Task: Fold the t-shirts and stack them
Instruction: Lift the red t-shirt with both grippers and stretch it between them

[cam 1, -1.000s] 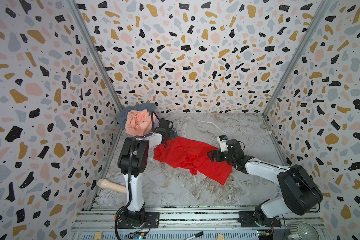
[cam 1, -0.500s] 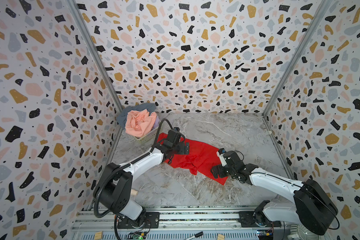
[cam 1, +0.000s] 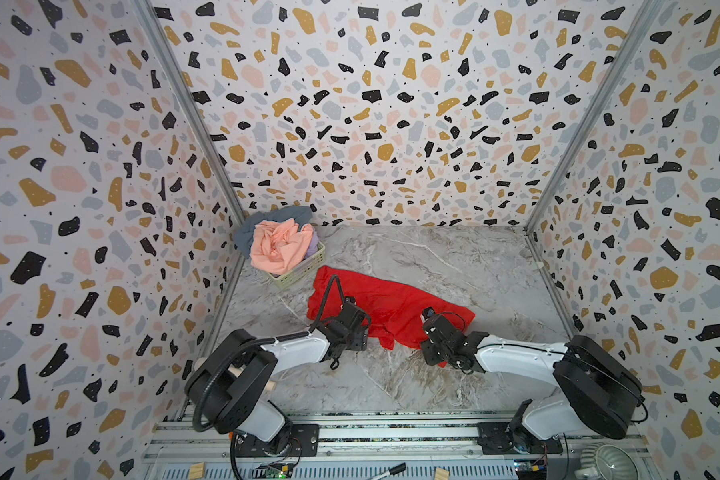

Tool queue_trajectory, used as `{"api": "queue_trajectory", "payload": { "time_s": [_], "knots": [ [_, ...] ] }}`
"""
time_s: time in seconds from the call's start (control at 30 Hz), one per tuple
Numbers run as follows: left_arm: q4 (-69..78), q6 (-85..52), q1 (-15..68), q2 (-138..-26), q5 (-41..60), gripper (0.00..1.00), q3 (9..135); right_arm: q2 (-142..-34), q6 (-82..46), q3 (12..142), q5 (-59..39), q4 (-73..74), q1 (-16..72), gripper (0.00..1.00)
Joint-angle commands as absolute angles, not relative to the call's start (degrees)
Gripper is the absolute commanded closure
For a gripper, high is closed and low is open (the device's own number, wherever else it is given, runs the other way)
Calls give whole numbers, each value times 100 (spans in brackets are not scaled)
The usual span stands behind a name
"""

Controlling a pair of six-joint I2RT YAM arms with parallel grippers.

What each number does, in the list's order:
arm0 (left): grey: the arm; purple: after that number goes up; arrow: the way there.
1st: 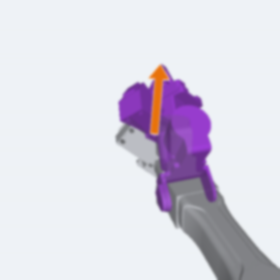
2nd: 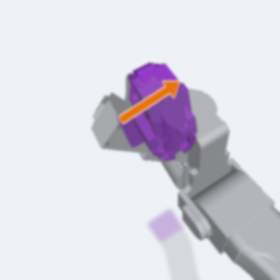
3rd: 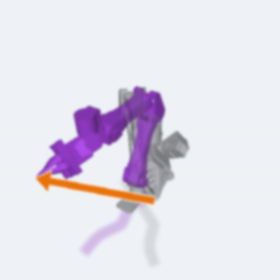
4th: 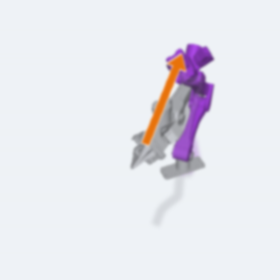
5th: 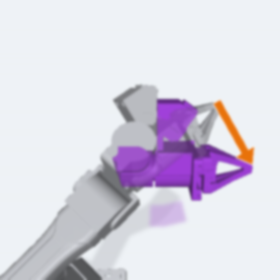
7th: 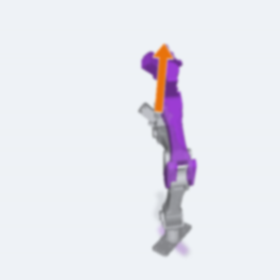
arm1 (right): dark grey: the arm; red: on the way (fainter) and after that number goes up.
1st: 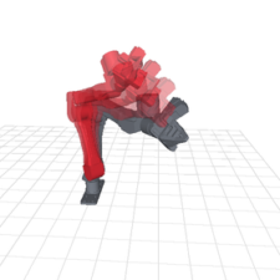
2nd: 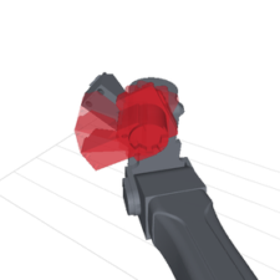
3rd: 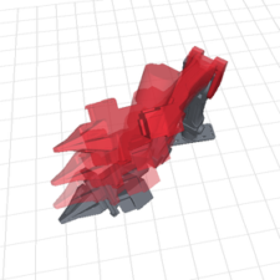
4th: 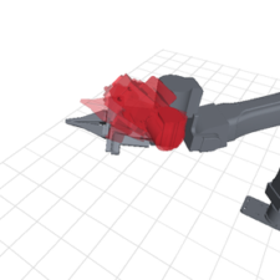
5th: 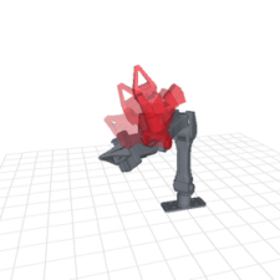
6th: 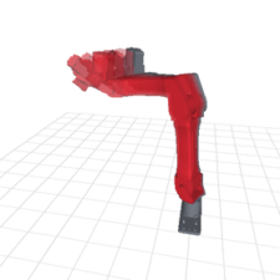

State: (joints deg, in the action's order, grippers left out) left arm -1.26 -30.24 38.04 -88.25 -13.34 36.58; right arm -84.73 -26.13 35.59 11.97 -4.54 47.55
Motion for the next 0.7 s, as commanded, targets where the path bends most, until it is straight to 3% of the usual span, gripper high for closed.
{"api": "queue_trajectory", "payload": {
  "time_s": [0.0, 0.1, 0.2, 0.27, 0.37, 0.5, 0.67],
  "knots": [
    [253, -3389, 3849, -9265, -1766, 35, 3569, -8597, -2922, 3524, 1494, -657, 4768, 74],
    [341, -3432, 3848, -9140, -1905, 61, 3468, -8193, -2898, 3580, 1871, -607, 4772, 85],
    [177, -3388, 3849, -8404, -2050, 85, 3395, -7502, -2675, 3774, 2299, -684, 4772, 89],
    [-124, -3260, 3850, -7463, -2183, 95, 3450, -6879, -2408, 3975, 2560, -717, 4767, 89],
    [-566, -2870, 3850, -6016, -2251, 100, 3700, -5939, -1880, 4268, 2648, -618, 4766, 90],
    [-1127, -2452, 3849, -4528, -1923, 100, 4396, -4897, -1163, 4759, 2047, -543, 4768, 90],
    [-1538, -2129, 3851, -4000, -1088, 100, 5489, -4293, -644, 5568, 1209, -884, 4781, 90]
  ]
}}
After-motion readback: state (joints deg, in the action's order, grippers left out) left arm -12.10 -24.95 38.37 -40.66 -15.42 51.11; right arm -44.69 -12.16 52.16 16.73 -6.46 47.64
